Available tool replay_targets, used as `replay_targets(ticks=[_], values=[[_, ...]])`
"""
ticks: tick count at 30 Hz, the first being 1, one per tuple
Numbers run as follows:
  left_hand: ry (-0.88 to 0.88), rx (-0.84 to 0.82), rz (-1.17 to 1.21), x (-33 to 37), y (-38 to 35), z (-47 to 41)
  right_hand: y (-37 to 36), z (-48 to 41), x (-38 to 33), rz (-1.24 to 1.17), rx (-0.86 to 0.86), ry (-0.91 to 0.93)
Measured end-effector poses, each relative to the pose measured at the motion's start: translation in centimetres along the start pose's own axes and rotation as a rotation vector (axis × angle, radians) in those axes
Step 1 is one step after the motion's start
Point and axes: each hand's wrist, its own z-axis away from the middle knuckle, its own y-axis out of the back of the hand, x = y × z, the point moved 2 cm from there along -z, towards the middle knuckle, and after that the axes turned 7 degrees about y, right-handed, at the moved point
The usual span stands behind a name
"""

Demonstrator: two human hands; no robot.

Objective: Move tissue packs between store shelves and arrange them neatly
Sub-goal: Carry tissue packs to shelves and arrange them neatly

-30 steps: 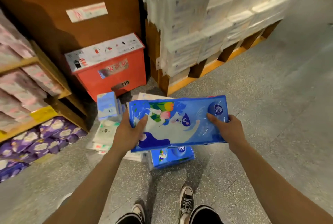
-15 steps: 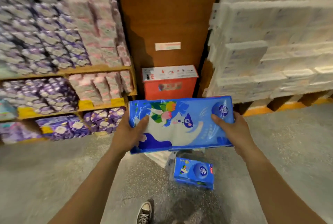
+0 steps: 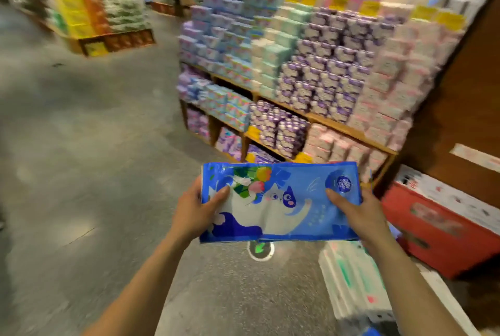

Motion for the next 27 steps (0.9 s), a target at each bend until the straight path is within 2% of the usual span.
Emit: replay_targets(ticks=[13,19,27], values=[[0.119,0.57,0.068,-11.8,42.2,1.9,-47.2,6.6,-10.8,-0.068,-0.608,0.146],[0.179,0.854,0.075,-16.5,54.9,4.3,-65.6,11.2,-13.9,-0.095,-0.912,0.196],[0.297,1.237,0.231,-20.8,67.7,6.2,-90.5,17.3,-18.6,-0.119,-1.295,0.36]])
